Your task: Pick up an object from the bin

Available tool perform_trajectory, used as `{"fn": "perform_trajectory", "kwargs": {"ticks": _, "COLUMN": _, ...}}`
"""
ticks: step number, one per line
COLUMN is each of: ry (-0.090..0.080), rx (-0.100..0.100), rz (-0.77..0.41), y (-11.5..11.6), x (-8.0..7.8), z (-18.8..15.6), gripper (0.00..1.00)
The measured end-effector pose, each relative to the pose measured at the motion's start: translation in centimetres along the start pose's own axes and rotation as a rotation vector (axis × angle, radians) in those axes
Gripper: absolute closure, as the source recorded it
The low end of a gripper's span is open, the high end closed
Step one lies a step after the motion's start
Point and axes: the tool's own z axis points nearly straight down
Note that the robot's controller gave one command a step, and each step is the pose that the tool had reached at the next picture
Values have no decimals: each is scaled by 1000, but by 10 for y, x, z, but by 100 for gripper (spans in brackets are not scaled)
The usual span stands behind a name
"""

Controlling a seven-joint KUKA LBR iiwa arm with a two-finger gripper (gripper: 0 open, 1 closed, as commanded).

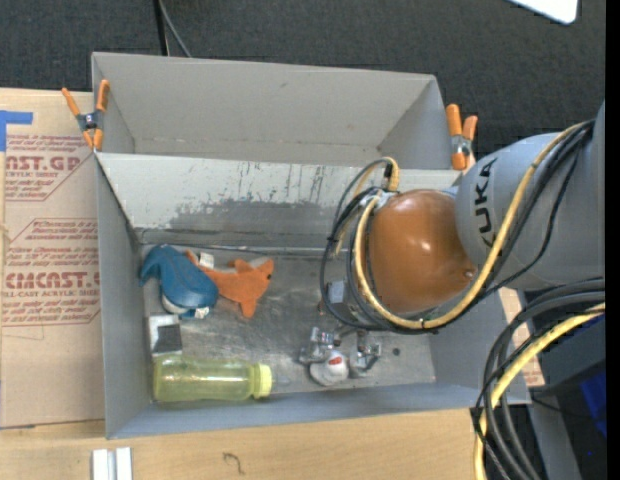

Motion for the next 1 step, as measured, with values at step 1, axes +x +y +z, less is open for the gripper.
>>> {"fn": "perform_trajectory", "kwargs": {"ticks": 1, "ry": -1, "rx": -1, "rz": -32, "y": -4, "x": 4, "z": 0, "gripper": 100}}
